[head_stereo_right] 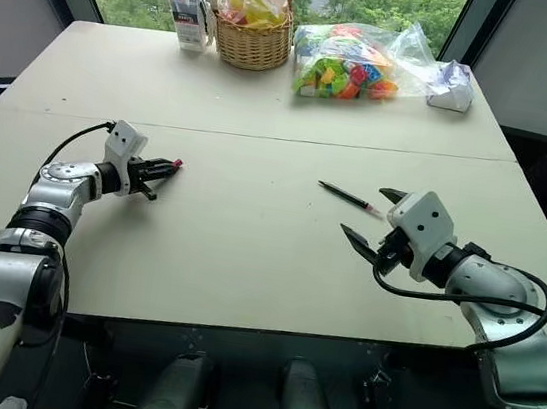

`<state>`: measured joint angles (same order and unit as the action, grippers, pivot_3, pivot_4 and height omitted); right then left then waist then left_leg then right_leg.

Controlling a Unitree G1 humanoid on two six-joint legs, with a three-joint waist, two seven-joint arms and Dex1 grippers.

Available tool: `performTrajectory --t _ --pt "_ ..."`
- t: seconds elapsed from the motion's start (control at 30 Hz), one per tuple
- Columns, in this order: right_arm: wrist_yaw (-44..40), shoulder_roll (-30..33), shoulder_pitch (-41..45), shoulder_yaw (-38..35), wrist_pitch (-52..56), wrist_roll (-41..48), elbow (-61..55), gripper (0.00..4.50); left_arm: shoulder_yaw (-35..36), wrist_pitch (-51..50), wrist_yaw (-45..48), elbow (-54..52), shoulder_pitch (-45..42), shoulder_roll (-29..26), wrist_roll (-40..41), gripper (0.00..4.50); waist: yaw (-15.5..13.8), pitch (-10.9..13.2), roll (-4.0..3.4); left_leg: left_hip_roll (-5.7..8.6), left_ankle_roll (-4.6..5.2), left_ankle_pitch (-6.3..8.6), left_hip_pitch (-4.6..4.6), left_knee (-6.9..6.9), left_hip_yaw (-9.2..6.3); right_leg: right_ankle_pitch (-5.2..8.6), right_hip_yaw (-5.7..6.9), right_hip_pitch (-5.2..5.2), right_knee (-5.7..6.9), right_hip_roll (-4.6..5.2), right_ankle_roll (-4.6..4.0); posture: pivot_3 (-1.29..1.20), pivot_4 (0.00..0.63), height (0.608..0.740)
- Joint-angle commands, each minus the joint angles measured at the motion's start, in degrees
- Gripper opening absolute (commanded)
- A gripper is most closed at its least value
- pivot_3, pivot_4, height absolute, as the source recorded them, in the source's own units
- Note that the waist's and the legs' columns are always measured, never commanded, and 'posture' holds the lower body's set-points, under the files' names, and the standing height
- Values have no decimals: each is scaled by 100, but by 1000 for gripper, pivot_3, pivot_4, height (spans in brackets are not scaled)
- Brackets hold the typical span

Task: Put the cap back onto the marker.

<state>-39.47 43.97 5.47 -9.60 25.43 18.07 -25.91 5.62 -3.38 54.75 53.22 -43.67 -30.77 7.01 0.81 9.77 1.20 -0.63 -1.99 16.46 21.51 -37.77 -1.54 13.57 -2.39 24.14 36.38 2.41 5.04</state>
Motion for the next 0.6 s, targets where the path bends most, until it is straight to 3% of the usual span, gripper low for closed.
performTrajectory --t 0.03,0.13,0.23,0.6 --pt "-251 112 271 -24 -296 -40 367 4500 40 -756 229 -1635 492 -53 430 38 15 0 0 -1 0 0 0 0 -1 0 0 0 0 0 0 0 150 740" --pt "-648 103 668 190 -576 -55 1151 4500 -57 -1621 304 -3385 1224 -147 769 38 42 0 0 -3 0 0 -1 -2 0 0 -2 0 2 0 0 0 150 740" --pt "-987 43 1069 420 -907 -149 1920 4500 -103 -2209 249 -4405 1564 -219 975 38 10 1 -1 -4 1 0 -2 -7 0 0 -2 1 4 -1 -1 0 150 740" --pt "-2030 -329 2841 1059 -1962 -540 4820 4500 -12 -2792 -103 -5428 1922 -360 1287 38 42 5 -9 -5 2 1 -4 -15 4 0 -4 -2 6 -2 -1 0 150 740"
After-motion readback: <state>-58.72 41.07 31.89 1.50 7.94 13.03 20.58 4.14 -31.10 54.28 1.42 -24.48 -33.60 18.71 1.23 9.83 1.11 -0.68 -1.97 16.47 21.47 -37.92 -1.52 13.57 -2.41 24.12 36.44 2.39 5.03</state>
